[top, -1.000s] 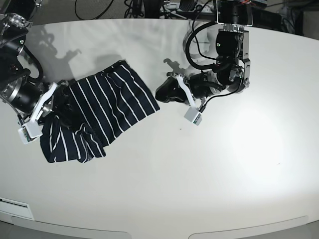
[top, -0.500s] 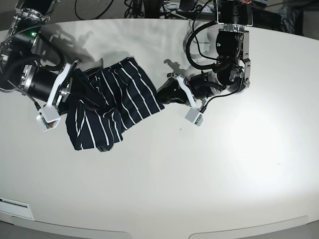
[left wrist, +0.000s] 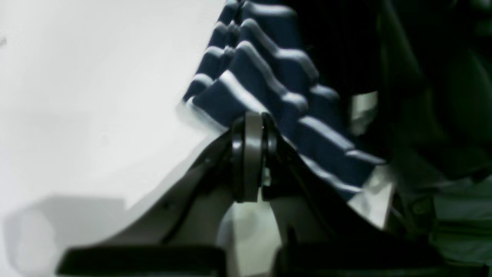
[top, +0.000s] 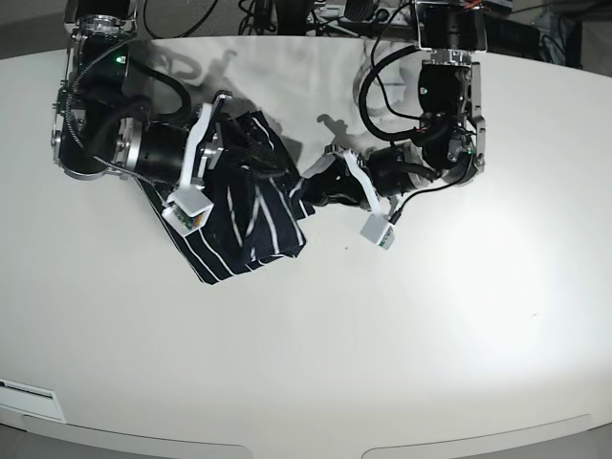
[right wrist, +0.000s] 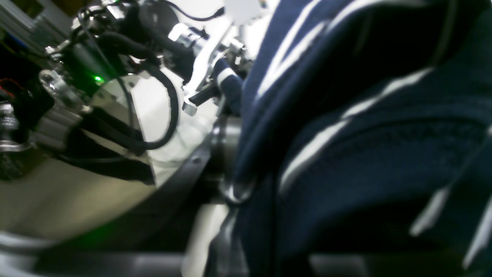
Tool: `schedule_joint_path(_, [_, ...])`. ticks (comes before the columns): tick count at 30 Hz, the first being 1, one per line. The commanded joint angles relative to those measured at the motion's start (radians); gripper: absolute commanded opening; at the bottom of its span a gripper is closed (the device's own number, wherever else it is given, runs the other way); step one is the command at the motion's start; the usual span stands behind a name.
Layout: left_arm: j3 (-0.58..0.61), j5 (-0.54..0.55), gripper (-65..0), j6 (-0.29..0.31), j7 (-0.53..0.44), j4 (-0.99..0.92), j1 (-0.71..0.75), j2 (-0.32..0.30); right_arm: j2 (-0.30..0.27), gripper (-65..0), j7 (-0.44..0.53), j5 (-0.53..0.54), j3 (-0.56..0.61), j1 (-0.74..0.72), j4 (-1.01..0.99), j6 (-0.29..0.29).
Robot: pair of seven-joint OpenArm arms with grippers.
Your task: Fold the T-shirt properly
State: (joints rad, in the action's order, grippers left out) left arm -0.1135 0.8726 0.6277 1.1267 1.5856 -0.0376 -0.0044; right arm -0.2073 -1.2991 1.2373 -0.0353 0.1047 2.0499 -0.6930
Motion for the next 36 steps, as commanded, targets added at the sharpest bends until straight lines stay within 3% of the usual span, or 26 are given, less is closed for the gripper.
schedule_joint_path(1, [-0.032,0.047,-65.0,0.009,-0.004,0.05,-0.044,-0.002,-0.005,-26.5,0.028,0.021,0.024,-0.021,0.015,-0.005])
schedule_joint_path(2, [-0.067,0.062,-65.0,0.009,0.021,0.075,-0.063,-0.002,-0.005,-21.0,0.027,0.022,0.051,-0.03,0.015,-0.005])
schedule_joint_path(3, [-0.107,0.071,-65.0,0.009,0.038,0.1,-0.082,-0.006,-0.005,-19.3,0.027,0.023,0.076,-0.041,0.015,-0.005])
schedule_joint_path(10, [-0.361,0.129,-65.0,0.005,0.045,0.164,-0.151,-0.09,-0.005,-20.8,0.02,0.094,0.136,-0.158,0.018,-0.005])
schedule_joint_path(12, [-0.383,0.18,-65.0,0.0,0.075,0.162,-0.139,-0.119,-0.005,-30.5,0.025,0.065,0.123,-0.196,0.018,-0.005])
schedule_joint_path(15, [-0.364,0.288,-65.0,0.009,0.12,0.162,-0.101,-0.148,-0.005,-65.0,0.049,-0.047,0.106,-0.244,0.017,-0.005])
schedule_joint_path(19, [-0.267,0.421,-65.0,0.037,0.175,0.162,-0.031,-0.145,-0.007,-65.0,0.27,-0.317,0.106,-0.26,0.014,-0.005])
schedule_joint_path(21, [-0.18,0.421,-65.0,0.039,0.177,0.162,-0.006,-0.136,-0.013,-65.0,0.355,-0.436,0.108,-0.266,-0.004,0.008])
schedule_joint_path(24, [-0.032,0.356,-65.0,0.039,0.177,0.162,0.01,-0.103,-0.037,-65.0,0.409,-0.513,0.109,-0.303,-0.087,0.024])
schedule_joint_path(27, [0.111,0.227,-65.0,0.03,0.176,0.162,0.013,-0.056,-0.062,-65.0,0.41,-0.513,0.135,-0.371,-0.239,0.015])
schedule_joint_path(36, [0.407,-0.22,-65.0,-0.023,0.076,0.162,0.017,0.032,-0.134,-65.0,0.42,-0.562,0.354,-0.595,-0.687,-0.005])
